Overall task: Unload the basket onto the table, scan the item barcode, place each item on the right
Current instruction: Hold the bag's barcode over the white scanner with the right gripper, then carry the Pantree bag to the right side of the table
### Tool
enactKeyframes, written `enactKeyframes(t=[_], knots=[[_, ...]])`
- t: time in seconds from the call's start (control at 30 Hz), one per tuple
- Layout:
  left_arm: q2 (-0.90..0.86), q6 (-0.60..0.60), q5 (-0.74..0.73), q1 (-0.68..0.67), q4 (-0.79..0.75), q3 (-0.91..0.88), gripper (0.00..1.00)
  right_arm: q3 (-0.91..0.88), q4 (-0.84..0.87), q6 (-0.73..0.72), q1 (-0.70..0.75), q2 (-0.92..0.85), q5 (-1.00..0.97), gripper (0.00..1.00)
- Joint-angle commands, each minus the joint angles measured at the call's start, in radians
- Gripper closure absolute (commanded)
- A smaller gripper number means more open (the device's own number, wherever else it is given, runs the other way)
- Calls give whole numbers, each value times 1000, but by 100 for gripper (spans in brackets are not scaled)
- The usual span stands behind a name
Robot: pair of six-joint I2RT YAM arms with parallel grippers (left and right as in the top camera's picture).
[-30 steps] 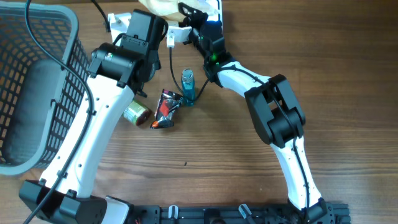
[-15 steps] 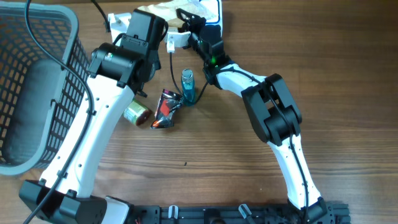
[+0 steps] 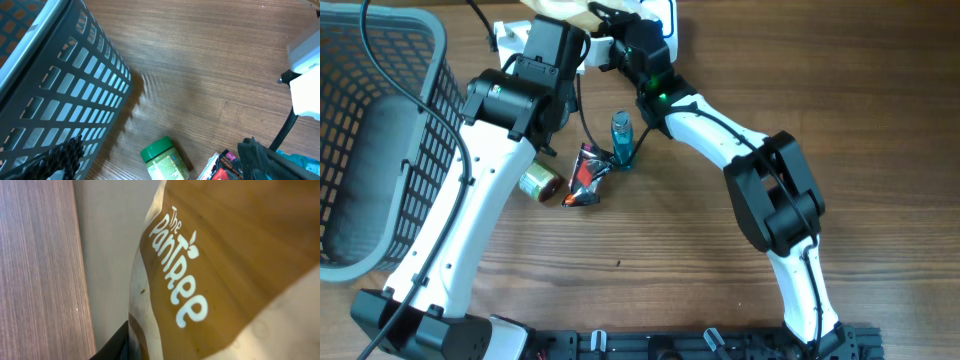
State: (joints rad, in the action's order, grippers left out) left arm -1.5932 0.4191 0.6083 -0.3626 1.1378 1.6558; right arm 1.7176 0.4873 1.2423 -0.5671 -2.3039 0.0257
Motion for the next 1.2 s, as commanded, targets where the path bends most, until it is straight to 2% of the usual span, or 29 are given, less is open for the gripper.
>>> enactKeyframes(t=[0.0, 0.1, 0.3, 0.47, 0.53, 0.57, 0.6, 0.67, 0.7, 0.77, 0.83, 0.97, 1.07, 1.17], knots=[[-7, -12, 10, 2, 0, 0, 0, 19, -32, -175, -10, 94, -97, 95], [-7, -12, 10, 2, 0, 0, 0, 19, -145, -251, -2, 146, -143, 95], [-7, -12, 10, 2, 0, 0, 0, 19, -141, -334, 76, 197, -193, 95], [-7, -12, 10, 2, 0, 0, 0, 19, -216, -462, 221, 350, -413, 95], [-7, -12, 10, 2, 0, 0, 0, 19, -327, -685, 283, 438, -545, 95], [-7, -12, 10, 2, 0, 0, 0, 19, -445, -895, 324, 489, -626, 95], [-7, -12, 10, 2, 0, 0, 0, 19, -522, -1017, 346, 513, -659, 95], [-7, -12, 10, 2, 0, 0, 0, 19, -876, -1505, 425, 585, -678, 95], [-7, -12, 10, 2, 0, 0, 0, 19, -1026, -1695, 459, 601, -645, 95], [-7, -12, 10, 2, 0, 0, 0, 16, -1276, -1910, 536, 606, -555, 95], [-7, -12, 10, 2, 0, 0, 0, -43, -1381, -1967, 617, 602, -558, 96], [-7, -12, 10, 2, 0, 0, 0, -167, -1409, -1964, 789, 602, -636, 95], [-7, -12, 10, 2, 0, 0, 0, -269, -1308, -1975, 922, 601, -627, 95], [-7, -12, 10, 2, 1, 0, 0, -449, -1080, -1907, 1046, 601, -456, 94]])
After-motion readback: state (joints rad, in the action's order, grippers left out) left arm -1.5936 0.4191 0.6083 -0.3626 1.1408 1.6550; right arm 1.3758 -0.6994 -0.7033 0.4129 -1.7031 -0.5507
